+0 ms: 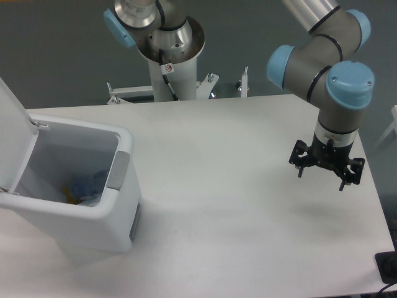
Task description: Place the trash in the trash can
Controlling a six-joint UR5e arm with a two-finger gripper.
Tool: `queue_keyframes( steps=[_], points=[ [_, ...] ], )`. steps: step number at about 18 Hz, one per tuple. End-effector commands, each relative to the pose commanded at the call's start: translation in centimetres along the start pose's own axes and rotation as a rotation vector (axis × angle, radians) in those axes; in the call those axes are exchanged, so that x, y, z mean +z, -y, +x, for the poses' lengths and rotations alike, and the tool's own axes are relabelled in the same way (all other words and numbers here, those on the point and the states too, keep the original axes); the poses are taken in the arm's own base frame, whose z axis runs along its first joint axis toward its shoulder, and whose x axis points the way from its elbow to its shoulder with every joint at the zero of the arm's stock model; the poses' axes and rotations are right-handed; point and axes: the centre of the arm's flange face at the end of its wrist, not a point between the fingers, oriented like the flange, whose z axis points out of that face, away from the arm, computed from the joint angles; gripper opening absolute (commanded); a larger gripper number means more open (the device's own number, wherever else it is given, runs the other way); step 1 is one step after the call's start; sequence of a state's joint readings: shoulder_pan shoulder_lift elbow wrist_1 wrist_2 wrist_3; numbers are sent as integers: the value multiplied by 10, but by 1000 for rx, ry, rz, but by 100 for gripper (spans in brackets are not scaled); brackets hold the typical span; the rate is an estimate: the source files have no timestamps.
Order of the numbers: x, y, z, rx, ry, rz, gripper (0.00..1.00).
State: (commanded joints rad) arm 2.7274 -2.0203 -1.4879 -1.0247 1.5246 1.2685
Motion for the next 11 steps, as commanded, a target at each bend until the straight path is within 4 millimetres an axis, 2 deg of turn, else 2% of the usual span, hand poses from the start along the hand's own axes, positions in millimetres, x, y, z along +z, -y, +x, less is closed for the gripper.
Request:
queue_keyframes(
  steps=[2,11],
  points=[
    [3,-1,3,26,8,-53,100],
    [10,-1,9,32,5,-65,100]
  ],
)
